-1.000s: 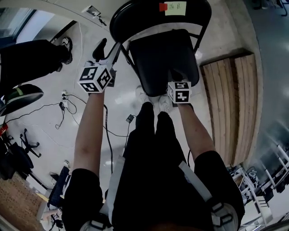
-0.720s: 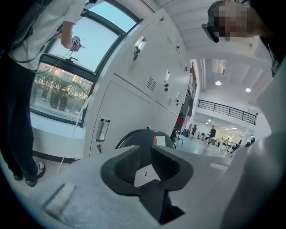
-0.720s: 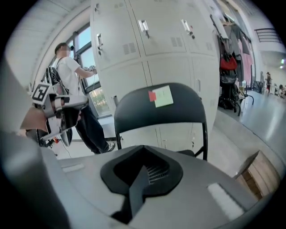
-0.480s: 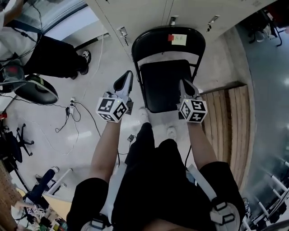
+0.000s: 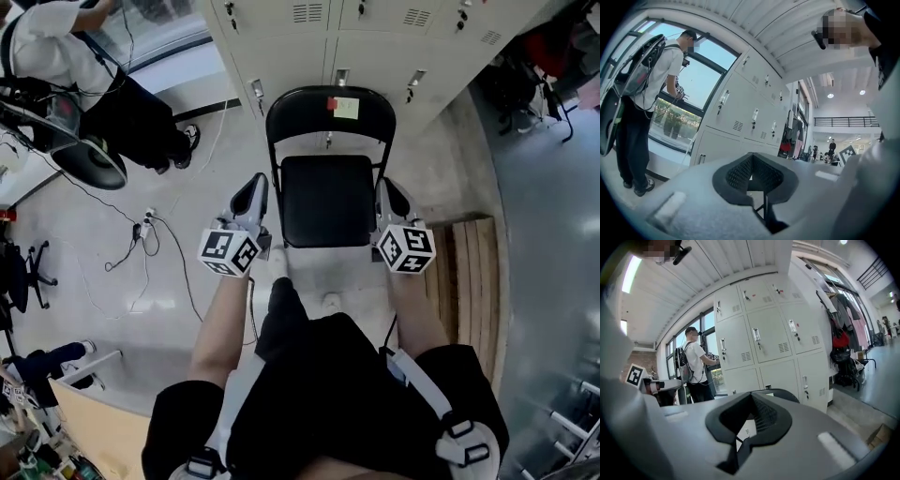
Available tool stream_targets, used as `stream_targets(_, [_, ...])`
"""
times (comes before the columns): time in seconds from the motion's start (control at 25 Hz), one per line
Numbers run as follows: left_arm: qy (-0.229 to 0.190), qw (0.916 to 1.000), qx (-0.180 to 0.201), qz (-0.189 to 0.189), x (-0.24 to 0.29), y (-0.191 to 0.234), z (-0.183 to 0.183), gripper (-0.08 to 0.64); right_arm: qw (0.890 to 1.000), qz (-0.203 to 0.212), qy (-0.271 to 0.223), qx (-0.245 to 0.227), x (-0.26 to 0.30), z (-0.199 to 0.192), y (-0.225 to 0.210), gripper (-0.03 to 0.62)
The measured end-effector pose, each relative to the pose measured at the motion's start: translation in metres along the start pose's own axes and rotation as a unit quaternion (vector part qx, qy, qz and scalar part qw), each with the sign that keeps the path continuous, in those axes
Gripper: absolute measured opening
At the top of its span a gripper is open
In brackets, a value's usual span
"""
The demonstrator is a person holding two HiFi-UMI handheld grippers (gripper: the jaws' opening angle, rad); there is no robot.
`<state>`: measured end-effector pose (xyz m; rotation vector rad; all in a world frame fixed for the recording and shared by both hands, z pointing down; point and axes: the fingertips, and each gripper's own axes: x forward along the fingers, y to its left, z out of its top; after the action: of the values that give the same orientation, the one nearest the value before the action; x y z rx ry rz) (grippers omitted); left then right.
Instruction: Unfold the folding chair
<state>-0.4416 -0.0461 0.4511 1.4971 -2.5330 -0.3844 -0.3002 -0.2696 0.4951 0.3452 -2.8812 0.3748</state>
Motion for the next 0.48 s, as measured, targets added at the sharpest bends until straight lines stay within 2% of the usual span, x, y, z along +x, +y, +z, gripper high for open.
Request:
stream_targets(0.2, [-0.014,0.9998,0.011,0.007,-0.047,-0.049,0.010,0.003,1.000,0.017,-0.020,-0.016,-0.056,0.027,-0.011,0.005])
stream_targets(0.48, [-0.051,0.9977,0.020,0.040,-0.088,-0.085,0.031,0.003,0.998,0.028,-0.040,-0.033,-0.121,0.050,-0.026,0.005])
